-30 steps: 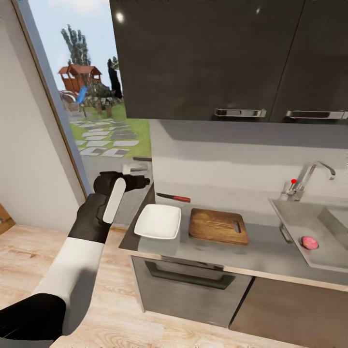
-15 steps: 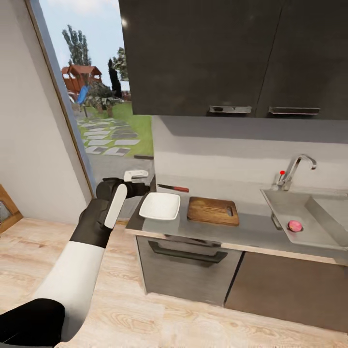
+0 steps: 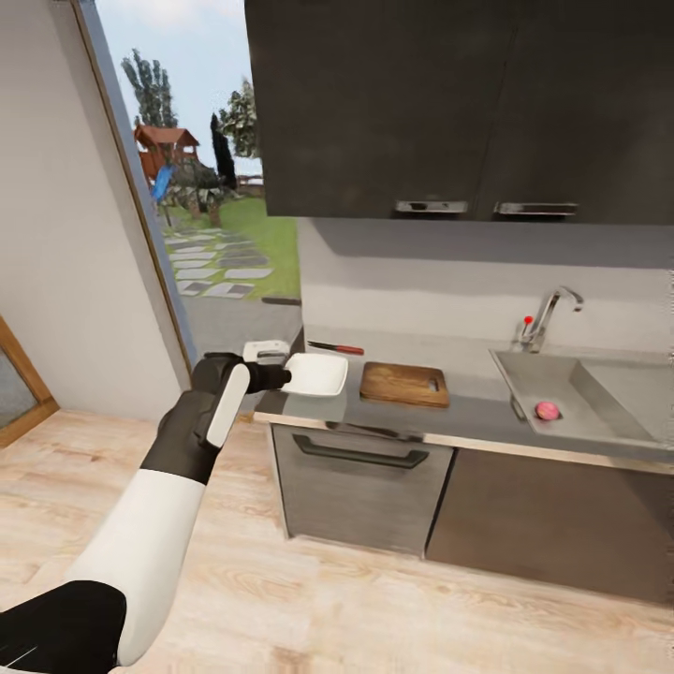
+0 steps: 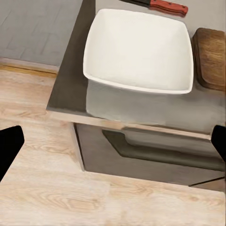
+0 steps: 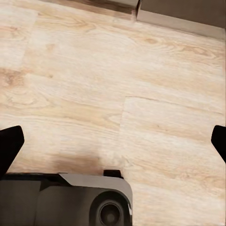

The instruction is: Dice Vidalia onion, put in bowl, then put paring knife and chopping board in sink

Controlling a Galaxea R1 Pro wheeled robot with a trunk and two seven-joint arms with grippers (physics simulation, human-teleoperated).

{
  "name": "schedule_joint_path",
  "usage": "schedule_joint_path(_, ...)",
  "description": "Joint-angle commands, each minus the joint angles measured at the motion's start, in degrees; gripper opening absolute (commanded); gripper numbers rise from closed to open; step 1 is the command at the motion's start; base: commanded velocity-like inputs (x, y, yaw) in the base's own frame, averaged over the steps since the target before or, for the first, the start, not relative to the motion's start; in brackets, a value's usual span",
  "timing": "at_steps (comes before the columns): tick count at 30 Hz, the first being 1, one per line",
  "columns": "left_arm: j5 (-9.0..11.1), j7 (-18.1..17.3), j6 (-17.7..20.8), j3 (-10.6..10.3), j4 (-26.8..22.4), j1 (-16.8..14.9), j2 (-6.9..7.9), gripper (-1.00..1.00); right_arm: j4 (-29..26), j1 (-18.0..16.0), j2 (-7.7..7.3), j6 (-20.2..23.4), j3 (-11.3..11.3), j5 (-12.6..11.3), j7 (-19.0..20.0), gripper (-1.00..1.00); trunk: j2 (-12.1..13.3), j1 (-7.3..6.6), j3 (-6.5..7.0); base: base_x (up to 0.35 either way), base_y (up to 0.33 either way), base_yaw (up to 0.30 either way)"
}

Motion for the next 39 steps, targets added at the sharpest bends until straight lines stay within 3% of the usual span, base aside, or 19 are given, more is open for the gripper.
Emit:
schedule_joint_path(1,0.6,0.58,0.15,-0.05,0.07,-0.06,0.0,1.0,0.02,-0.05,0.03,-0.12,-0.22,0.62,-0.41,1.0,-0.13,0.0,-0.13,-0.341,0.0,0.0)
schedule_joint_path(10,0.44,0.56,-0.46,-0.1,4.87,1.42,0.0,1.0,0.04,-0.05,0.02,-0.1,-0.31,0.62,-0.44,1.0,-0.13,0.0,-0.13,-0.318,0.0,0.0)
schedule_joint_path(16,0.36,0.35,-9.88,-0.14,11.24,4.88,0.02,1.0,0.01,-0.05,0.02,-0.08,-0.31,0.56,-0.44,1.0,-0.13,0.0,-0.13,-0.055,0.0,0.0)
schedule_joint_path(19,0.34,0.23,-17.02,-0.23,17.64,7.16,0.11,1.0,-0.06,-0.05,0.02,-0.09,-0.31,0.53,-0.44,1.0,-0.13,0.0,-0.13,-0.006,0.0,0.0)
schedule_joint_path(22,0.31,0.19,-20.56,-0.27,20.45,7.99,0.18,1.0,-0.1,-0.05,0.02,-0.09,-0.31,0.53,-0.44,1.0,-0.13,0.0,-0.13,-0.002,0.0,0.0)
schedule_joint_path(23,0.2,0.12,-26.52,-0.3,25.14,9.1,0.23,1.0,-0.16,-0.05,0.02,-0.09,-0.31,0.53,-0.44,1.0,-0.13,0.0,-0.13,0.0,0.0,0.0)
schedule_joint_path(26,0.12,0.01,-33.7,-0.36,31.27,9.94,0.28,1.0,-0.22,-0.05,0.02,-0.09,-0.31,0.53,-0.44,1.0,-0.13,0.0,-0.13,0.0,0.0,0.0)
schedule_joint_path(29,0.09,-0.13,-44.42,-0.56,41.56,10.55,0.28,1.0,-0.29,-0.05,-0.06,-0.09,-0.37,0.53,-0.49,1.0,-0.13,0.0,-0.13,0.0,0.0,0.0)
schedule_joint_path(31,0.08,-0.28,-48.75,-1.04,46.13,10.69,0.28,1.0,-0.31,-0.05,-0.24,-0.09,-0.38,0.53,-0.51,1.0,-0.13,0.0,-0.13,0.0,0.0,0.0)
schedule_joint_path(32,0.07,-0.96,-57.21,-3.33,54.81,10.86,0.12,1.0,-0.35,-0.05,-0.92,-0.11,-0.39,0.53,-0.52,1.0,-0.13,0.0,-0.13,0.0,0.0,0.0)
schedule_joint_path(35,0.12,-1.71,-69.67,-8.24,65.42,11.88,-0.39,1.0,-0.43,-0.05,-1.62,-0.16,-0.4,0.52,-0.53,1.0,-0.13,0.0,-0.13,0.0,0.0,0.0)
schedule_joint_path(39,0.27,-1.97,-82.48,-9.98,69.29,15.44,-0.28,1.0,-0.48,-0.05,-1.84,-0.18,-0.4,0.46,-0.53,1.0,-0.13,0.0,-0.13,0.0,0.0,0.0)
